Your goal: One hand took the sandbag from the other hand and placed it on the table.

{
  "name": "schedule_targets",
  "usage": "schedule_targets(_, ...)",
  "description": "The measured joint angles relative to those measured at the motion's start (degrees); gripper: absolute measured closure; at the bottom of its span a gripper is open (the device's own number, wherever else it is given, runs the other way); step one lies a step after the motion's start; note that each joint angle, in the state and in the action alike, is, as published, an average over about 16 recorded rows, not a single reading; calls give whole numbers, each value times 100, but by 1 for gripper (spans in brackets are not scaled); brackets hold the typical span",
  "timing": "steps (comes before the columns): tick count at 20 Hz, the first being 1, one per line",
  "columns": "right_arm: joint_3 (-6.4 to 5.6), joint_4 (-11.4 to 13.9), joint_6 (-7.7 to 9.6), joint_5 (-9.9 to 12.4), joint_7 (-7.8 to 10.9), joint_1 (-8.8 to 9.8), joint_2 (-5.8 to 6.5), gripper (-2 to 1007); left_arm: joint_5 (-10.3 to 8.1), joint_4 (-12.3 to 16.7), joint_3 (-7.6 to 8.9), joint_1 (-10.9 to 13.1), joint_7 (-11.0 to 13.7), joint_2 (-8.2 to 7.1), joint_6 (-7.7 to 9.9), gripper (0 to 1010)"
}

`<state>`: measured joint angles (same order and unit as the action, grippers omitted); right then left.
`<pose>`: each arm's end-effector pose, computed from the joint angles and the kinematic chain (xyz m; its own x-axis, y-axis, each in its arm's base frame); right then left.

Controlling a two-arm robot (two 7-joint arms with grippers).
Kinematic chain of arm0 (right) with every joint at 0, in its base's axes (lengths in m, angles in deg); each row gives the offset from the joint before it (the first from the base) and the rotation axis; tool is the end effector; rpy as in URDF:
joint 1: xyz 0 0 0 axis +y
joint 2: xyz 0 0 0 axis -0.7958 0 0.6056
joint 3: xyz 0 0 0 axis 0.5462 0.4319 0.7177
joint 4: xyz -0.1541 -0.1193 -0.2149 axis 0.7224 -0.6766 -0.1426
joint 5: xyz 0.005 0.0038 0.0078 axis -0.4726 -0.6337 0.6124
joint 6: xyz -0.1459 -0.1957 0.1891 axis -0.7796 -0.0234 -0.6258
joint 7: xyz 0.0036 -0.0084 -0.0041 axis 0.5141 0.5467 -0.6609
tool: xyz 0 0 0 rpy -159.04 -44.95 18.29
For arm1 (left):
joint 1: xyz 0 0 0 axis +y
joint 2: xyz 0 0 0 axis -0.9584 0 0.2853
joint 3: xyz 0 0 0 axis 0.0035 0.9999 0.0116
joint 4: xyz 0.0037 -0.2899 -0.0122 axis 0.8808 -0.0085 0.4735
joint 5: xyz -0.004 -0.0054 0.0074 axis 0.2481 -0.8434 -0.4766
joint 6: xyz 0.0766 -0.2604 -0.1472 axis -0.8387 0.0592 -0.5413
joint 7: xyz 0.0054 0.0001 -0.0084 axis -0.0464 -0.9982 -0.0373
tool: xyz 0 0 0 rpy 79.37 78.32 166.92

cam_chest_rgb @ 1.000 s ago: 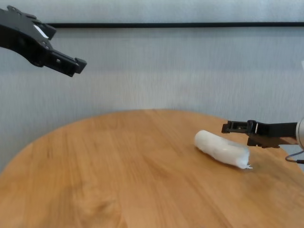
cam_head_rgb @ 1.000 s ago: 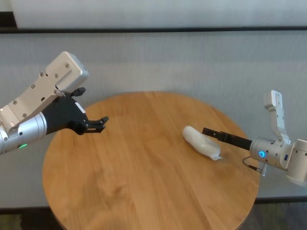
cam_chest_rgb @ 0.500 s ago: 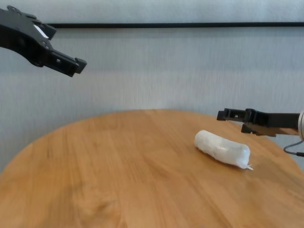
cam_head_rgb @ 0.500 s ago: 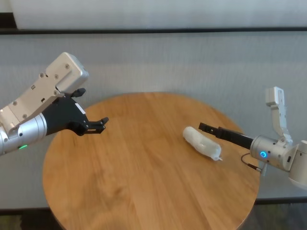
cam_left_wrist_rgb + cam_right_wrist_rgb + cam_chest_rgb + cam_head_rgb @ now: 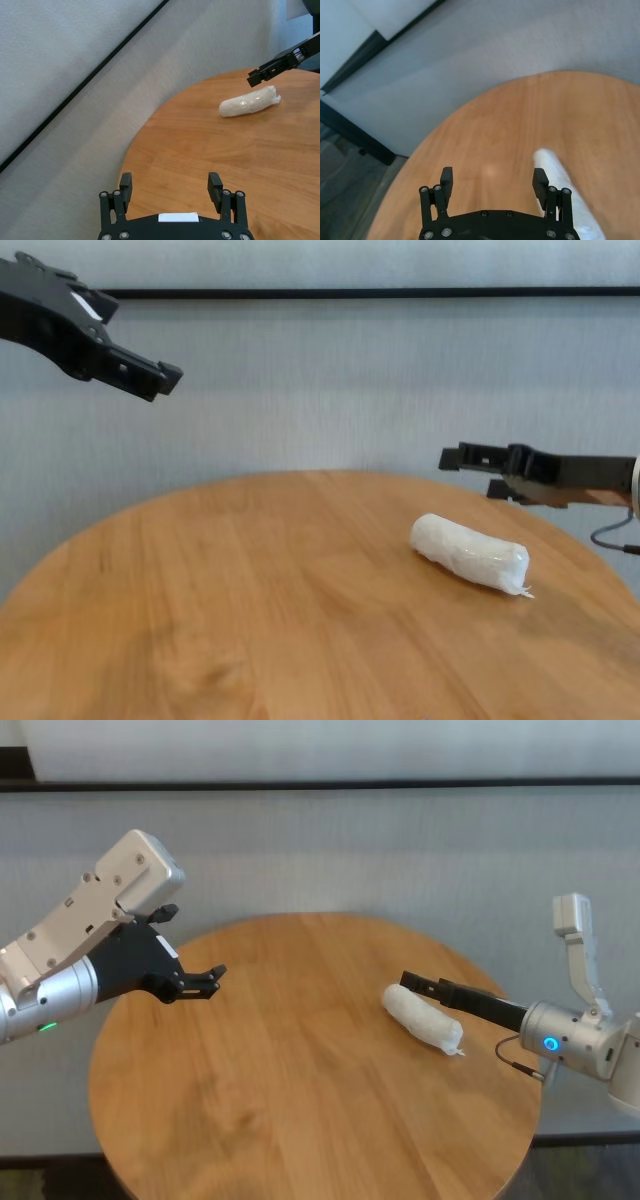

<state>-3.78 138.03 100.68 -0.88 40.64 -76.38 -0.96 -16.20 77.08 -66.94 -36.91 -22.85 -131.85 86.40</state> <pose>0.4802 -0.0586 -0.2686 0.4952 -0.6998 -0.5148 0.7069 0.6691 -0.2295 0.3528 0.0485 -0.1112 0.5903 0.6262 0.5094 -0.8044 0.5093 0.3060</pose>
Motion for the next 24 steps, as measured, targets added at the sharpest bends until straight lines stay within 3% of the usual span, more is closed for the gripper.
schedule_targets(10, -148, 1047, 277, 80, 252, 409, 324, 4, 0, 0, 0, 0, 0, 0, 0, 10)
schedule_targets(24, -134, 1945, 403, 247, 517, 734, 674, 4, 0, 0, 0, 0, 0, 0, 0, 10)
